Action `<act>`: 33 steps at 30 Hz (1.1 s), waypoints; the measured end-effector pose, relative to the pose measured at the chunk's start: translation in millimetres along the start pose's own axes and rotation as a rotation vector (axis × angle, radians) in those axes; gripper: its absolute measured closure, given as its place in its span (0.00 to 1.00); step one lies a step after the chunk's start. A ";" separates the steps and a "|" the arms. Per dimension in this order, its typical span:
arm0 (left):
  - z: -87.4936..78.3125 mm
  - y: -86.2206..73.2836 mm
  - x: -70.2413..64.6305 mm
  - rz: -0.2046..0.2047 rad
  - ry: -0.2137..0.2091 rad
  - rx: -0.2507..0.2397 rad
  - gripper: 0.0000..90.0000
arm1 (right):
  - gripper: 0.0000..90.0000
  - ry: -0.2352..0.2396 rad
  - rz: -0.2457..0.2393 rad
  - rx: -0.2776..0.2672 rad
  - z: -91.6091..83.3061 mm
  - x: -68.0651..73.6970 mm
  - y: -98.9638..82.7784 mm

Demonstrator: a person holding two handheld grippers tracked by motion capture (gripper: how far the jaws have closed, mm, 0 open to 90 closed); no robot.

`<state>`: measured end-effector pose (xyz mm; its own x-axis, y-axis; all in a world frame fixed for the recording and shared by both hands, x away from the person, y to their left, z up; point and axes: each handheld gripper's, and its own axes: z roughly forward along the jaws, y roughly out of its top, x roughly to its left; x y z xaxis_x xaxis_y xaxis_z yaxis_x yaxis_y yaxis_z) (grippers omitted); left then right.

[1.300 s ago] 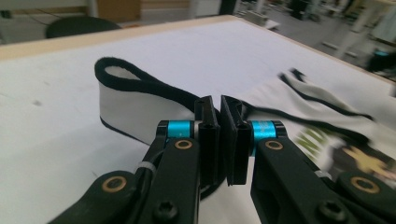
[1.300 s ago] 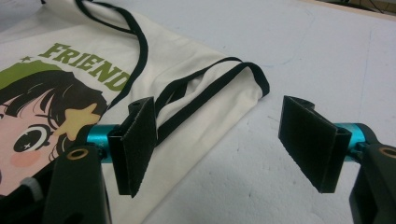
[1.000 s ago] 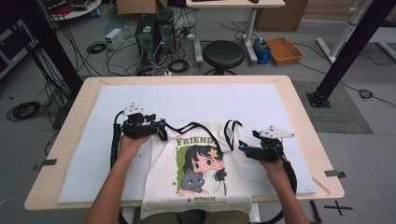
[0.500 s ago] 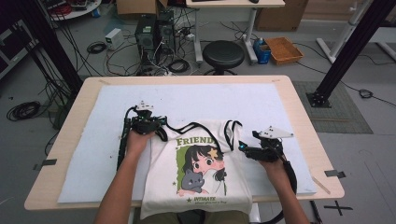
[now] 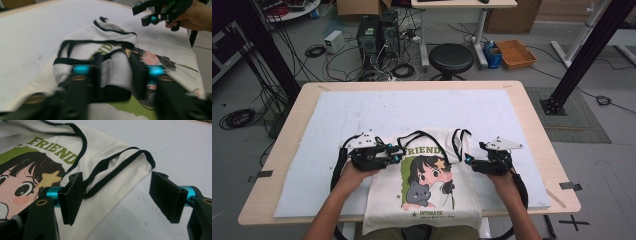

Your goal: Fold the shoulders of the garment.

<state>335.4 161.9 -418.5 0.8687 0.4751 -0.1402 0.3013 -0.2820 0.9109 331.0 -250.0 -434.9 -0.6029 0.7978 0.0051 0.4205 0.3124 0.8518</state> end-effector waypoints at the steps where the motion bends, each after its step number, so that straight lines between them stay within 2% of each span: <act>1: 0.0 0.0 0.0 0.000 0.000 0.000 0.51 | 0.31 0.000 0.000 0.000 0.0 0.0 0.0; 2: -3.7 -1.8 -4.6 -0.015 0.041 0.015 0.47 | 0.31 -0.007 0.000 -0.006 -1.4 -0.1 -0.3; 3: -11.0 -6.5 -9.3 -0.013 0.107 -0.011 0.47 | 0.31 -0.010 0.003 -0.007 -2.0 -0.1 -0.3; 5: -17.5 -13.4 -10.7 -0.050 0.156 -0.016 0.47 | 0.32 -0.014 0.016 -0.007 -2.9 1.4 0.0; 8: -18.0 -25.5 -13.4 -0.079 0.172 0.010 0.46 | 0.41 -0.003 0.007 0.006 -2.4 5.6 1.1; 11: -9.4 -31.2 -16.3 -0.089 0.150 0.067 0.46 | 0.53 0.039 -0.032 0.033 1.2 13.0 2.5; 13: -5.9 -31.1 -18.3 -0.087 0.143 0.081 0.46 | 0.58 0.052 -0.049 0.061 4.6 19.0 3.5; 14: 1.0 -29.7 -22.8 -0.074 0.132 0.098 0.46 | 0.60 0.062 -0.061 0.068 6.6 21.6 4.0; 15: 1.0 -29.7 -22.8 -0.074 0.132 0.098 0.46 | 0.60 0.062 -0.061 0.068 6.6 21.6 4.0; 16: 9.6 -28.4 -27.4 -0.048 0.130 0.137 0.46 | 0.60 0.089 -0.079 0.080 11.1 28.5 5.0; 19: 22.5 -29.5 -31.6 -0.001 0.157 0.208 0.46 | 0.59 0.089 -0.099 0.090 17.1 36.5 5.8; 20: 27.0 -29.7 -34.3 0.016 0.187 0.238 0.46 | 0.59 0.074 -0.117 0.100 20.2 38.2 5.7; 21: 28.6 -28.4 -37.8 0.039 0.228 0.245 0.49 | 0.61 0.044 -0.128 0.123 23.6 40.0 5.2; 22: 30.2 -27.6 -40.0 0.048 0.270 0.250 0.60 | 0.65 0.015 -0.143 0.143 27.4 40.0 4.3; 23: 31.2 -27.2 -40.8 0.062 0.311 0.255 0.75 | 0.73 -0.008 -0.148 0.160 30.8 39.6 2.9; 24: 31.1 -26.9 -40.1 0.064 0.335 0.252 0.88 | 0.78 -0.009 -0.141 0.170 33.4 38.6 1.4; 25: 30.1 -26.5 -37.4 0.044 0.338 0.247 0.92 | 0.87 -0.003 -0.127 0.165 33.8 37.1 1.5; 26: 28.2 -26.2 -35.3 0.032 0.360 0.242 0.93 | 0.91 -0.012 -0.133 0.167 33.6 36.8 2.3; 28: 19.3 -25.8 -28.2 0.018 0.405 0.235 0.94 | 0.93 -0.014 -0.138 0.169 32.0 37.3 2.7; 33: -12.5 -25.6 -6.1 -0.073 0.476 0.142 0.94 | 0.93 0.004 -0.122 0.135 14.9 35.9 7.8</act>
<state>317.5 176.7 -436.1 0.5776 0.8160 0.0207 0.4343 -0.3287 0.8386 322.7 -211.2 -435.9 -0.6577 0.7477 -0.0916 0.4311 0.4733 0.7682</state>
